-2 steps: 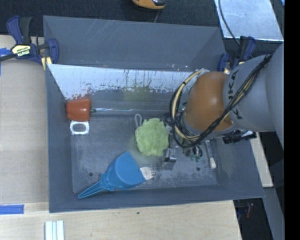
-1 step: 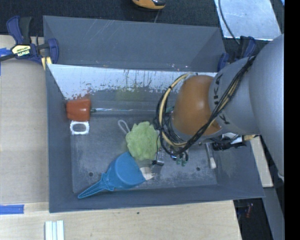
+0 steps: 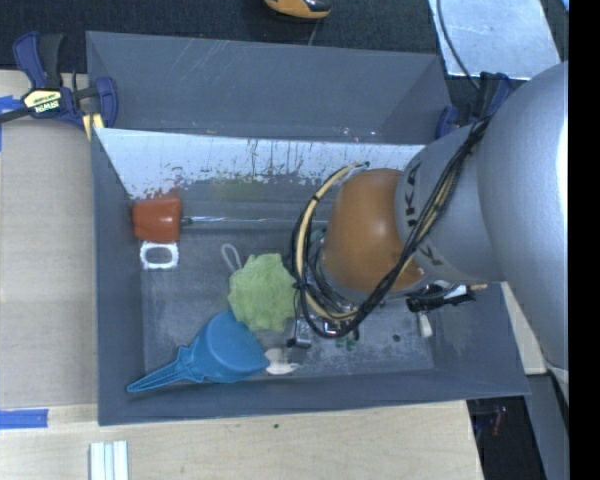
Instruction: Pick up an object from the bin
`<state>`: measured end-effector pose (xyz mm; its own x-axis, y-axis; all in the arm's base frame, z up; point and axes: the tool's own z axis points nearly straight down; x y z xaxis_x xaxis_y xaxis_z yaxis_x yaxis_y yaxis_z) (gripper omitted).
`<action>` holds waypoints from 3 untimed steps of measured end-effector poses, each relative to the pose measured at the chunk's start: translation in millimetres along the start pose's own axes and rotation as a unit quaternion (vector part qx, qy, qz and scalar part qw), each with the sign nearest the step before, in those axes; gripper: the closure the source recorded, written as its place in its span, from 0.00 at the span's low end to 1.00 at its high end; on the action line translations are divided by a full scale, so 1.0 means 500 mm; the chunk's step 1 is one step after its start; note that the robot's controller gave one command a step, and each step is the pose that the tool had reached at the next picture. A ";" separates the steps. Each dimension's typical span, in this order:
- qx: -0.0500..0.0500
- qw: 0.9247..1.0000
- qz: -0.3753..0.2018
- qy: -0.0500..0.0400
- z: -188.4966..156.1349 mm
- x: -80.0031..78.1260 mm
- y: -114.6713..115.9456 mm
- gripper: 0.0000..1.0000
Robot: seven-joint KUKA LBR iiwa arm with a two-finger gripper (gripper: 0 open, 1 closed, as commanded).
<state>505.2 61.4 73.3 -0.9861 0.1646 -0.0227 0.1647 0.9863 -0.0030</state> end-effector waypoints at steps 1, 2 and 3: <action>-0.001 1.000 0.011 0.002 0.005 -0.120 0.085 0.00; -0.001 1.000 0.012 -0.001 0.006 -0.162 0.108 0.00; -0.002 1.000 0.029 -0.001 0.007 -0.186 0.149 0.00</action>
Offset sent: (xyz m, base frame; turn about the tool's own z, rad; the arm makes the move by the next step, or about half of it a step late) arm 0.0397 0.0523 -0.0033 0.0318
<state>609.3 119.7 71.7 -0.9747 0.2222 -0.0257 0.2222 0.9750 0.0022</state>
